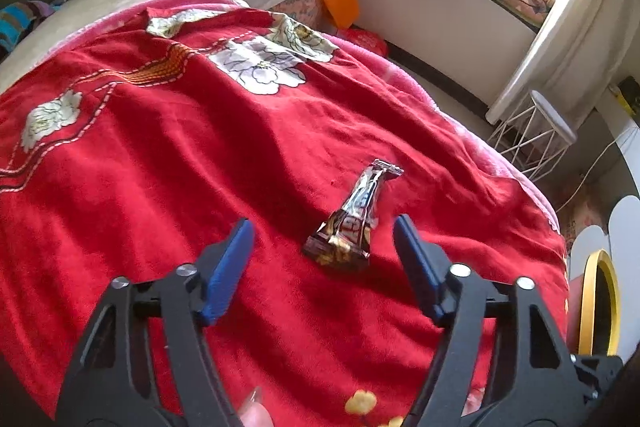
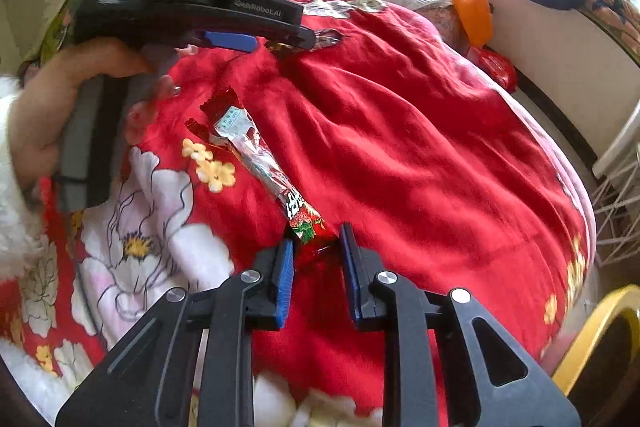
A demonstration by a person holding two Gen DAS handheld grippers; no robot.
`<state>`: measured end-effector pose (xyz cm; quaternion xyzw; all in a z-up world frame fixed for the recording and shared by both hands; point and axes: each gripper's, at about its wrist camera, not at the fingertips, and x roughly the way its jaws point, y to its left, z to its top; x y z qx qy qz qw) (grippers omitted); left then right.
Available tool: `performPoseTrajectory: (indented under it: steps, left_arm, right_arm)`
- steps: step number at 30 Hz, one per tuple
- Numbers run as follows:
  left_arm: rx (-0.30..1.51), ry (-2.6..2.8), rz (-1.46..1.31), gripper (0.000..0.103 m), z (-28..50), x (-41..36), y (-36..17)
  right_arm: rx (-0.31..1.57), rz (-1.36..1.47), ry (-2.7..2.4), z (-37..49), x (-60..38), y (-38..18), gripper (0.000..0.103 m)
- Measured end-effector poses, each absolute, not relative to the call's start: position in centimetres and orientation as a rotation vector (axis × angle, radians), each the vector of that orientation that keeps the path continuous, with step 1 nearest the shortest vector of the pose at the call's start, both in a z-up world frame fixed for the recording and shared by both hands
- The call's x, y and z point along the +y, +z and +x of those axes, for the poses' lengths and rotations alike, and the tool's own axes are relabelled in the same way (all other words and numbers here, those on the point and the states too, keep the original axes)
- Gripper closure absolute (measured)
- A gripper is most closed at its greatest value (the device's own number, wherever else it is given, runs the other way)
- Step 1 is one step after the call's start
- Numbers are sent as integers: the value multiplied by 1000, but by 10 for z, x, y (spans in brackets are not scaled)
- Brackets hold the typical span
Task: Collect trash
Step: 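Grasp the chocolate bar with the left gripper while the right gripper grasps the red-white stick wrapper, then carry the chocolate bar and stick wrapper with both grippers over the bin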
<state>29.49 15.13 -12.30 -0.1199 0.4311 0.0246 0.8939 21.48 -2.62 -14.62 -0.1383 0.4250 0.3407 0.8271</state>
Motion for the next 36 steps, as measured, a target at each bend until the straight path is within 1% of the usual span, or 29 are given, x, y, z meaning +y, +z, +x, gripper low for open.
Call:
performPoseTrajectory:
  steps: [1, 2, 3, 5, 6, 15, 23, 36]
  left_arm:
    - [899, 49, -251, 53, 297, 150, -124]
    - [906, 46, -255, 61, 298, 149, -126]
    - [911, 49, -257, 73, 299, 148, -127]
    - [915, 48, -263, 81, 298, 146, -128]
    - [913, 43, -266, 83, 296, 145, -127]
    - [854, -21, -254, 84, 265, 121, -102]
    - [795, -105, -197, 85, 236, 81, -71]
    - [720, -214, -159, 85, 201, 30, -36]
  right_arm:
    - [902, -277, 719, 213, -32, -145, 82]
    - [901, -264, 714, 211, -36, -143, 82]
    - [898, -252, 708, 209, -41, -141, 82]
    - [892, -223, 698, 205, -50, -136, 82]
    - [885, -205, 692, 203, -55, -133, 82]
    - [837, -83, 642, 197, -91, -107, 82]
    - [790, -30, 592, 191, -123, -87, 82]
    - [744, 42, 498, 179, -178, -70, 82]
